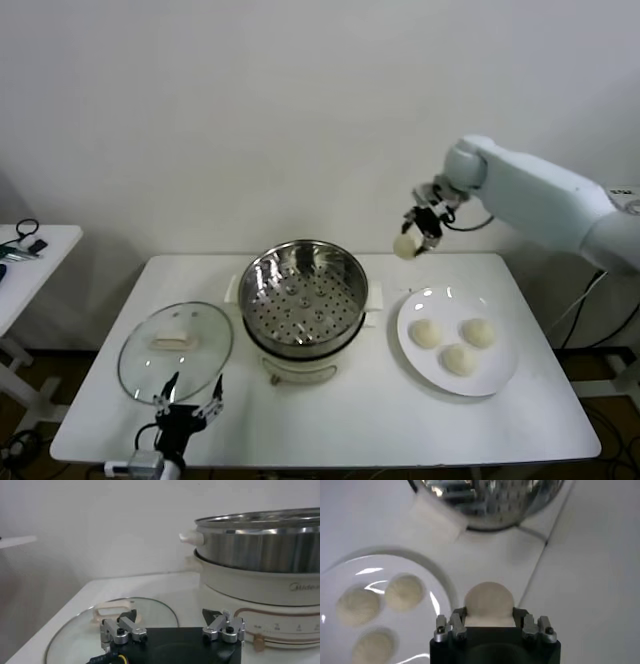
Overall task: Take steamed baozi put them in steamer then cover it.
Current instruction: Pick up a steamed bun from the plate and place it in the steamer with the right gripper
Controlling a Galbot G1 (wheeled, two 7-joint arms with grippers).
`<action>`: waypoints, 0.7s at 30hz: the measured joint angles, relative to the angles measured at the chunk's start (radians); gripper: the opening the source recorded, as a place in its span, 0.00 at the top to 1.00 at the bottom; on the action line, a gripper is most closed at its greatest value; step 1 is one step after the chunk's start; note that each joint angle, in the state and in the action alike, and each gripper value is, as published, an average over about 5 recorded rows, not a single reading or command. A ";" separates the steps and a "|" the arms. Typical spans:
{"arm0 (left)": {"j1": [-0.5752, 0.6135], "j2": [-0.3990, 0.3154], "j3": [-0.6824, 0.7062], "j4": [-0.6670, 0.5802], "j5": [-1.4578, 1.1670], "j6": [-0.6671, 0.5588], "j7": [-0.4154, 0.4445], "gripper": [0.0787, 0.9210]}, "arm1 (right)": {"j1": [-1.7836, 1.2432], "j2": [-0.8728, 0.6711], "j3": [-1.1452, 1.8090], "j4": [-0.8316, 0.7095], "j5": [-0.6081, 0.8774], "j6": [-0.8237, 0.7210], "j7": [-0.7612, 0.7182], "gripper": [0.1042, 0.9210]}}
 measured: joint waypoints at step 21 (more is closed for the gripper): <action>0.004 -0.013 0.012 -0.018 0.006 0.007 0.000 0.12 | -0.137 0.292 0.054 -0.086 -0.370 0.355 0.092 0.36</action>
